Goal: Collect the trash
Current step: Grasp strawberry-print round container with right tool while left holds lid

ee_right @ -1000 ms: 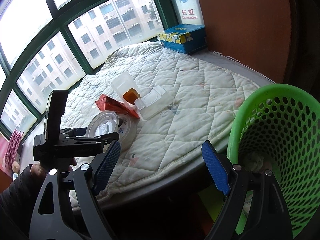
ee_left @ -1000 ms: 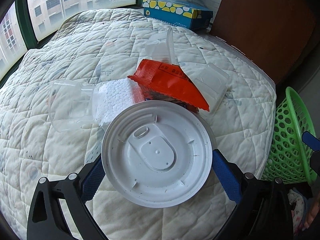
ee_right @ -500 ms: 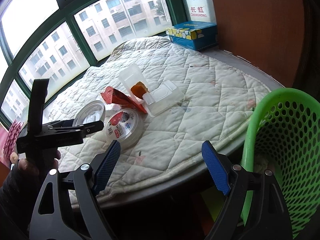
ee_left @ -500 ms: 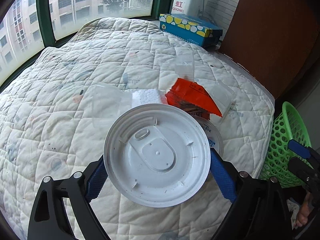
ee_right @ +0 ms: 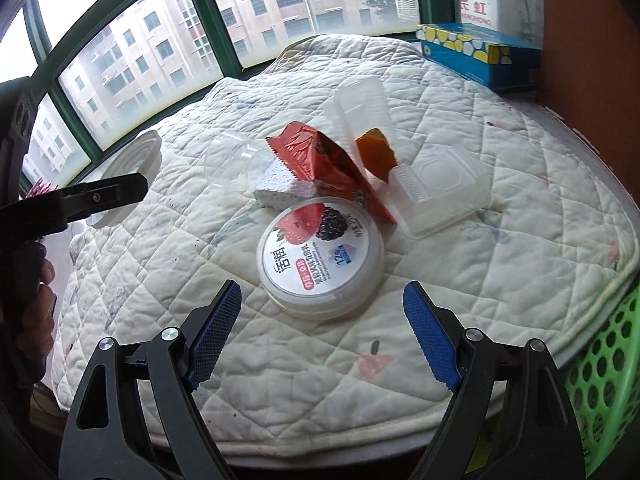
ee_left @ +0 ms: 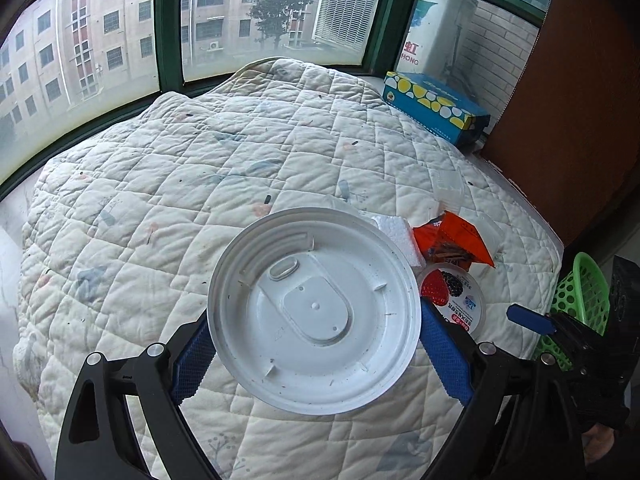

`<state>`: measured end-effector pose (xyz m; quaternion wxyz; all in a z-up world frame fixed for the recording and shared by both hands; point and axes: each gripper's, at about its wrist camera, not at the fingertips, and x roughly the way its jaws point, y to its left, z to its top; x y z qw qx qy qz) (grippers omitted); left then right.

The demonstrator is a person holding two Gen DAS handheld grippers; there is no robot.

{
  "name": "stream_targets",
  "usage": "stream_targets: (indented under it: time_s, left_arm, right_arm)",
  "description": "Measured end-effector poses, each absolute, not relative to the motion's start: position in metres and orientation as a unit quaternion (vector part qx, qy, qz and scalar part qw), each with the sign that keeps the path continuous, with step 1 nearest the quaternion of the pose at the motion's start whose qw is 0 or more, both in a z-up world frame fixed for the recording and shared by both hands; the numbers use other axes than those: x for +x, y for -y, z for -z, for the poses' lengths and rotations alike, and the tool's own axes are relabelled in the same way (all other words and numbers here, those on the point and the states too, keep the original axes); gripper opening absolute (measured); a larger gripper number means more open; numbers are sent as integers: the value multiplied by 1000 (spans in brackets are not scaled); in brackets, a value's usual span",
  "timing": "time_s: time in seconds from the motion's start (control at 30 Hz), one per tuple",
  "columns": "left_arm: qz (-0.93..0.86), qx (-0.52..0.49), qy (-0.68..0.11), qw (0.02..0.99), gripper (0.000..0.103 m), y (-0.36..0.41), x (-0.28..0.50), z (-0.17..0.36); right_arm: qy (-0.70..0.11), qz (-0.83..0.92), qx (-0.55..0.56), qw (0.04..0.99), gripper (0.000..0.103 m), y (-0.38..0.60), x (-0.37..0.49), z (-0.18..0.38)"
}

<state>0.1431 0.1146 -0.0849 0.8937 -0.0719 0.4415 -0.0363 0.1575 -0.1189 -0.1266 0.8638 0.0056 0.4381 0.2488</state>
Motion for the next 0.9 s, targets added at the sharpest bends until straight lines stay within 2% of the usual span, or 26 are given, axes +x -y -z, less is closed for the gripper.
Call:
stream_targets:
  time_s: [0.17, 0.37, 0.57, 0.9]
  left_arm:
    - [31, -85, -441, 893, 89, -126, 140, 87]
    - [30, -95, -443, 891, 89, -134, 140, 90]
    - [30, -97, -446, 889, 89, -132, 141, 91]
    - [41, -94, -439, 893, 89, -120, 136, 82]
  right_arm:
    - [-443, -248, -25, 861, 83, 96, 172, 139]
    - [-444, -228, -60, 864, 88, 83, 184, 150]
    - [-451, -225, -62, 861, 91, 80, 191, 158]
    - [-446, -233, -30, 864, 90, 94, 170, 143]
